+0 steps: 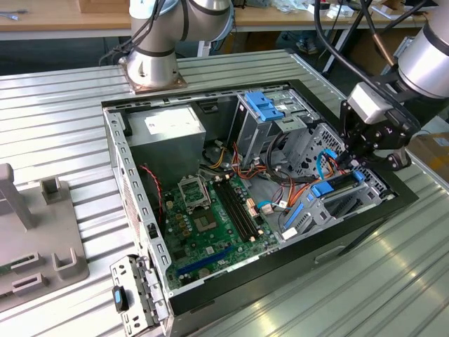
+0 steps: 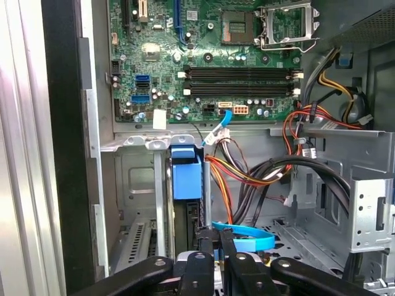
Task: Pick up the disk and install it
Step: 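Insert the second disk wire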
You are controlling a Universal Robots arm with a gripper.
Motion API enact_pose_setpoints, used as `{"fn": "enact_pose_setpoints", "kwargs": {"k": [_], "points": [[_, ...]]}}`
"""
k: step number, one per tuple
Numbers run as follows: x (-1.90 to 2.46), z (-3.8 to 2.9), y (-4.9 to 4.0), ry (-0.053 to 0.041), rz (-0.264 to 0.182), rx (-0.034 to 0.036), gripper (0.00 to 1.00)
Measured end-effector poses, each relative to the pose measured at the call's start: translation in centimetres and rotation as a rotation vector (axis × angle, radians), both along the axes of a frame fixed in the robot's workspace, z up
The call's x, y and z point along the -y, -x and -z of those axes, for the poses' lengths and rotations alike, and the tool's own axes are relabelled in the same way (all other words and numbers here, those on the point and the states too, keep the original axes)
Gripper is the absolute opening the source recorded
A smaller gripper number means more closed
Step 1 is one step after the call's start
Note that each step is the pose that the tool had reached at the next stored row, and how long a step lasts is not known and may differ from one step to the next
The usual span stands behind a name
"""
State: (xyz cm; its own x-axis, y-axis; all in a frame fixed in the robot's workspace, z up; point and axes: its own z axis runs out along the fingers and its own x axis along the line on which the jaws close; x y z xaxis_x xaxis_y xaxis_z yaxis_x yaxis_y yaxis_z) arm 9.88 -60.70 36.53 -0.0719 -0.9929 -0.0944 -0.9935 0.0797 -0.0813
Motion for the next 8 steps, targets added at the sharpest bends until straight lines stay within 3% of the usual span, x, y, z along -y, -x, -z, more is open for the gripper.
{"fn": "enact_pose_setpoints", "kwargs": {"k": [3, 8], "points": [[0.51, 0.68, 0.06, 0.0000, -0.002, 0.0001, 0.16], [0.63, 1.28, 0.09, 0.0002, -0.016, 0.0001, 0.16]]}}
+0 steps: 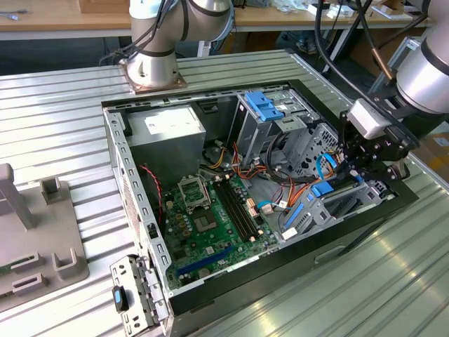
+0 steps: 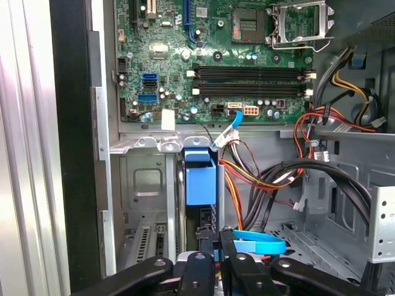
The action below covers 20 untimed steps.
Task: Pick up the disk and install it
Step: 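Insert the second disk wire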
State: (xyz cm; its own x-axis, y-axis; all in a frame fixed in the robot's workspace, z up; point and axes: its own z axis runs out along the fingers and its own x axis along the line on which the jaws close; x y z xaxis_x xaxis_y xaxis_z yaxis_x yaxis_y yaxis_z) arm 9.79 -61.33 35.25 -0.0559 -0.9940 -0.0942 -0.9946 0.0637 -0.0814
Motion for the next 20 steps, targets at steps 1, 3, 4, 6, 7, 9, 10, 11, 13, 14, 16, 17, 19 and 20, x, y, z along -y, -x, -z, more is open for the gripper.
{"fn": "enact_pose_setpoints", "kwargs": {"k": [1, 3, 4, 6, 7, 9, 10, 11, 13, 14, 16, 17, 19, 20], "points": [[0.00, 0.03, 0.00, 0.0002, -0.005, 0.0000, 0.16], [0.00, 0.06, 0.00, 0.0001, -0.014, 0.0000, 0.16], [-0.01, 0.07, -0.05, -0.0002, -0.016, 0.0000, 0.16], [0.00, 0.07, -0.07, 0.0000, -0.016, 0.0000, 0.16], [0.00, 0.08, -0.09, 0.0000, -0.016, 0.0000, 0.16], [0.00, 0.09, -0.22, 0.0000, -0.016, 0.0000, 0.16], [0.00, 0.09, -0.22, 0.0000, -0.016, 0.0000, 0.16], [0.06, 0.13, -0.22, 0.0000, -0.016, 0.0000, 0.16], [0.20, 0.27, -0.22, -0.0002, -0.016, 0.0000, 0.16], [0.27, 0.39, -0.22, 0.0000, -0.016, 0.0000, 0.16], [0.28, 0.57, -0.23, 0.0005, -0.016, 0.0000, 0.16], [0.28, 0.63, -0.22, 0.0006, -0.016, 0.0000, 0.16], [0.28, 0.61, -0.22, -0.0004, -0.016, 0.0000, 0.16], [0.27, 0.42, -0.22, -0.0003, -0.016, 0.0000, 0.16]]}}
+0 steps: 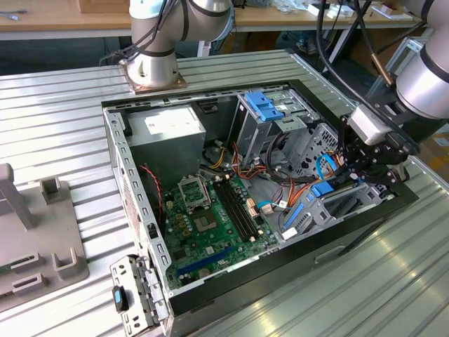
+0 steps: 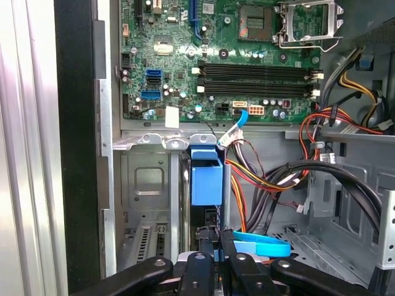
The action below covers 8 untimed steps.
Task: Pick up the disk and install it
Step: 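Insert the second disk wire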
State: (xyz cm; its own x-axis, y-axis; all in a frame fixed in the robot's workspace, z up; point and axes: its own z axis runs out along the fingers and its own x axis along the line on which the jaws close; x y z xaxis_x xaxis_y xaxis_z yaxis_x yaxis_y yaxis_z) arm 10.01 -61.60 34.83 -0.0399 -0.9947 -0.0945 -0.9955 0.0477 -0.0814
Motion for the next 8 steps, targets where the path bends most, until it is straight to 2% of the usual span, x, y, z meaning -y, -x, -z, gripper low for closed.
{"fn": "enact_pose_setpoints", "kwargs": {"k": [3, 4, 6, 8], "points": [[0.00, -0.07, 0.00, 0.0003, 0.000, 0.0000, 0.16], [0.01, -0.08, 0.00, -0.0021, 0.000, 0.0000, 0.16], [0.00, -0.08, 0.00, -0.0258, 0.000, 0.0000, 0.16], [0.01, -0.08, 0.00, -0.0258, 0.000, -0.0001, 0.16]]}}
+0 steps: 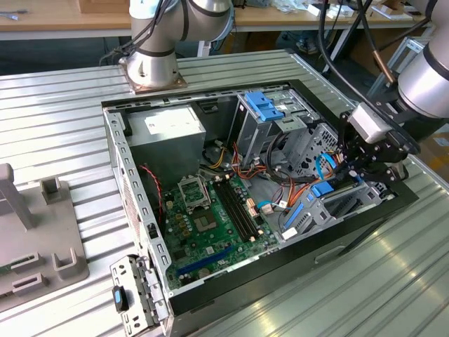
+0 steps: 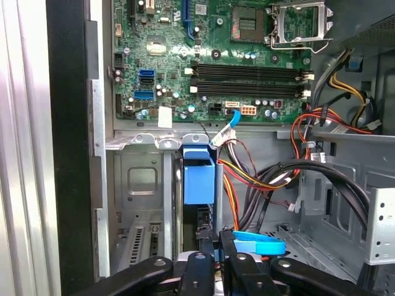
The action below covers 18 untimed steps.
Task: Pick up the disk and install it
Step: 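Insert the second disk wire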
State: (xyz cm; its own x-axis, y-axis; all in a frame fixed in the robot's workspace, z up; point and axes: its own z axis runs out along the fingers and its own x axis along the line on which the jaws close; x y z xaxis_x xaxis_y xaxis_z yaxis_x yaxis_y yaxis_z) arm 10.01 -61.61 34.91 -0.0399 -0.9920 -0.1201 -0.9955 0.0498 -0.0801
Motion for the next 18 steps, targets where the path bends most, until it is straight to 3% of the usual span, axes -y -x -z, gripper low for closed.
{"fn": "enact_pose_setpoints", "kwargs": {"k": [2, 18], "points": [[0.00, 0.00, -0.01, 0.0141, 0.000, 0.0000, 0.16], [0.04, 0.96, 0.00, 0.0150, 0.000, 0.0000, 0.16]]}}
